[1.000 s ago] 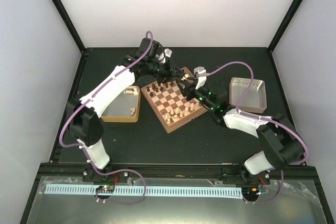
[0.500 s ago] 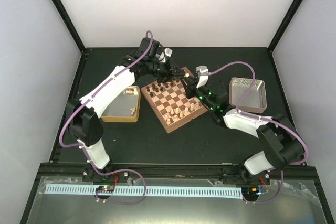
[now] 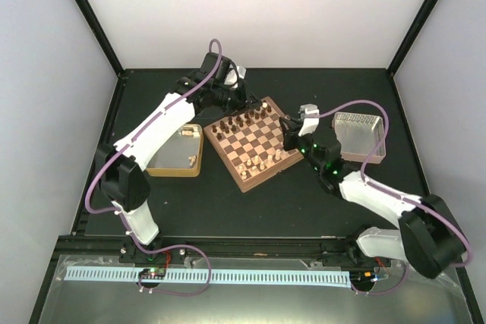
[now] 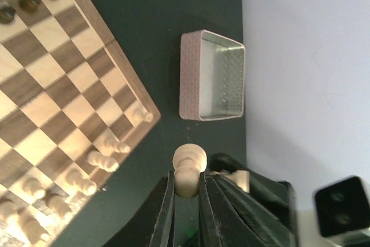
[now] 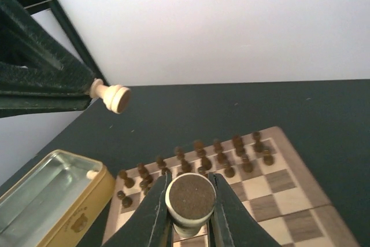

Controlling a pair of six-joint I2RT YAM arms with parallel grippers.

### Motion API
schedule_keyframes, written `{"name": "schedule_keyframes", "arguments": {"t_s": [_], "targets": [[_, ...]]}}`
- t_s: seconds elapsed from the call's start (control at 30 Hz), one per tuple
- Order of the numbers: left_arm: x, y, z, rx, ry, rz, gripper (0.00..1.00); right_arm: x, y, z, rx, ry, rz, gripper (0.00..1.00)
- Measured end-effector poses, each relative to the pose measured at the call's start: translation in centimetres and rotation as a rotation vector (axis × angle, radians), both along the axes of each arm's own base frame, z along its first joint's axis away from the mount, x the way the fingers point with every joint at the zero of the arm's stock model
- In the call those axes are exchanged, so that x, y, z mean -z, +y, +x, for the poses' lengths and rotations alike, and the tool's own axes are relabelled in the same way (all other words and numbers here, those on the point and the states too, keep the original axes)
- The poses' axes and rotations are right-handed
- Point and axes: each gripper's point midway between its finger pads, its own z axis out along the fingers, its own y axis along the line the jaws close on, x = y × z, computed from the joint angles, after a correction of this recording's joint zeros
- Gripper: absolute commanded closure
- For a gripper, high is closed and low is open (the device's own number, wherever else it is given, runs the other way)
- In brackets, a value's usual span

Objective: Set up the chess pieces on the board
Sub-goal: Pick up the chess piece from the storage box, then place the chess piece on the chessboard.

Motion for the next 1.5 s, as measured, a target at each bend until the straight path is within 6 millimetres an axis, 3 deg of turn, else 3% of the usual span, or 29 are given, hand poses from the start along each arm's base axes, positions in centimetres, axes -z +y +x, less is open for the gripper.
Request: {"name": "schedule_keyframes", "arguments": {"t_s": [0.13,0.27,0.4,0.57,0.77,1.07,1.5], "targets": [[-0.1,-0.3,0.8,0.021,-0.102,0.094,0.90,-1.0,-2.8,-0.5,0.118,0.014,-0.027,0.99],[1.4,-2.5,1.5,0.082,-0.176,0.211,0.90,-0.8,-6.5,-1.2,0.262,0.080,-0.052,0.99],[5.6,-4.4,1.5,0.163,-0.199,0.362,0.90,-0.4,-10.2,-2.6,0.399,0.143,-0.061,0.99],[11.2,-4.7,0.4,0.261,-0.168,0.541,0.90,1.1,-12.9,-4.3,0.481,0.193,-0.086,0.99],[15.0,-2.7,-1.0,0.325,-0.124,0.734,0.90,2.8,-13.8,-5.1,0.505,0.243,-0.136,0.99],[15.9,-2.0,-2.2,0.396,-0.097,0.772,0.88,3.8,-13.9,-5.0,0.509,0.270,-0.165,0.99],[18.8,-1.5,-3.8,0.460,-0.014,0.784,0.85,4.0,-13.9,-5.1,0.508,0.278,-0.171,0.99]]}}
